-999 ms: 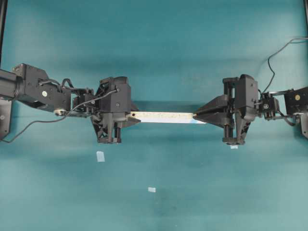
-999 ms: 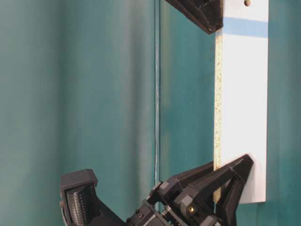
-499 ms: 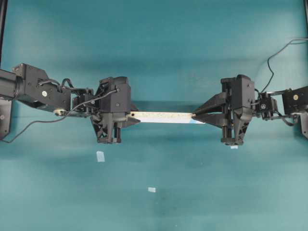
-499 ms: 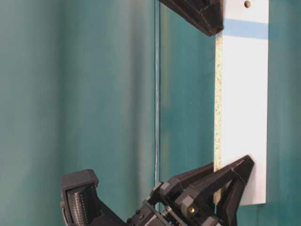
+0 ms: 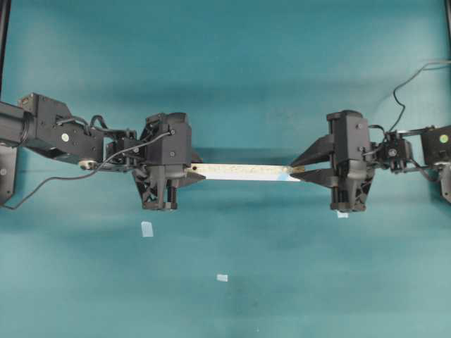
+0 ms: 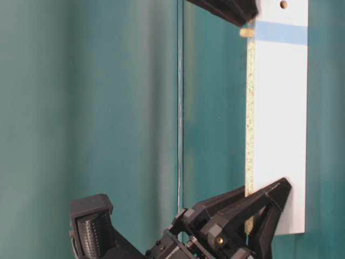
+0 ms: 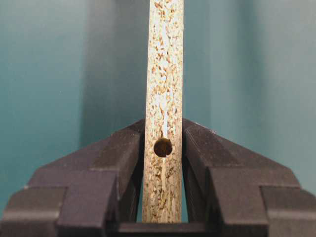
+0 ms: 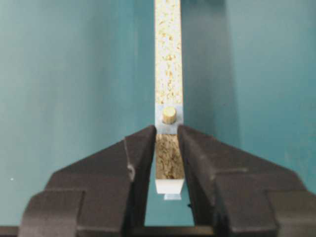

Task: Insert the rod into the hole on the wooden board.
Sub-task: 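Open the right gripper and pull it back from the board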

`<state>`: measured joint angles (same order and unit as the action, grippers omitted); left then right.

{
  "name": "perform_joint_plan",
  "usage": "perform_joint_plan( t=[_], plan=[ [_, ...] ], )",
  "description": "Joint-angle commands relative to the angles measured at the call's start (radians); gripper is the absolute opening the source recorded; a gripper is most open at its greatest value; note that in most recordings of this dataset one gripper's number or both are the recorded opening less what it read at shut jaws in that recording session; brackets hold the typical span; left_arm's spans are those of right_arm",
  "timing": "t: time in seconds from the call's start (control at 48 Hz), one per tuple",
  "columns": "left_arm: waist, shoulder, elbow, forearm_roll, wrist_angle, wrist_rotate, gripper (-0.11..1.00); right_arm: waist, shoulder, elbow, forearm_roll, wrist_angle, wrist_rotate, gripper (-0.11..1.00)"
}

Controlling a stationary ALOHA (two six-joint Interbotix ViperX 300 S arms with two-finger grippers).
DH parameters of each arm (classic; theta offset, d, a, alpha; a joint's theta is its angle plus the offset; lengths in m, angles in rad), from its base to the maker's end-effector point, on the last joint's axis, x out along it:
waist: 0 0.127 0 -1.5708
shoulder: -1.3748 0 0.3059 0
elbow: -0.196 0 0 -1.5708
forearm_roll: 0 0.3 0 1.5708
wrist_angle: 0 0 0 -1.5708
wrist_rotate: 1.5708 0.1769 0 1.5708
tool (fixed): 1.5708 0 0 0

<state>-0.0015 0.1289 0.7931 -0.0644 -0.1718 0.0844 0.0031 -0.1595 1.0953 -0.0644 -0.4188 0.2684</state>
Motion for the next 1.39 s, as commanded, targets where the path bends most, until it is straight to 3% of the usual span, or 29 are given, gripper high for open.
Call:
perform_joint_plan(
  t=[0.0,0.25,0.479,0.583,0.645,0.812,0.853,1.145,1.374],
  plan=[
    [-0.003,-0.014,-0.006,0.003,-0.003,0.0,0.32,-0.002,-0.057,-0.023,-0.003,0.026,-0.008,0.33],
    [-0.002,-0.014,-0.006,0.003,-0.003,-0.002,0.32,-0.003,-0.078,-0.026,-0.005,0.038,-0.012,0.35],
    [-0.002,-0.014,-0.005,0.002,-0.003,0.0,0.32,-0.005,-0.078,-0.028,-0.005,0.04,-0.011,0.58],
    [-0.003,-0.015,-0.008,0.002,-0.003,0.0,0.32,-0.005,-0.078,-0.028,-0.003,0.04,-0.011,0.6],
    [-0.002,-0.014,-0.009,0.002,-0.003,0.0,0.4,-0.006,-0.078,-0.028,-0.003,0.04,-0.011,0.6],
    [-0.002,-0.015,-0.011,0.002,0.0,-0.003,0.84,-0.008,-0.077,-0.025,-0.003,0.04,-0.011,0.6],
    [-0.003,-0.017,-0.011,0.002,0.002,-0.003,0.89,-0.008,-0.078,-0.025,-0.003,0.04,-0.011,0.6],
    [-0.003,-0.057,-0.014,0.002,0.009,-0.002,0.85,-0.008,-0.078,-0.018,-0.003,0.04,-0.009,0.6],
    [0.0,-0.132,-0.011,0.002,0.094,0.0,0.85,-0.008,-0.078,-0.015,-0.005,0.04,-0.008,0.6]
  ],
)
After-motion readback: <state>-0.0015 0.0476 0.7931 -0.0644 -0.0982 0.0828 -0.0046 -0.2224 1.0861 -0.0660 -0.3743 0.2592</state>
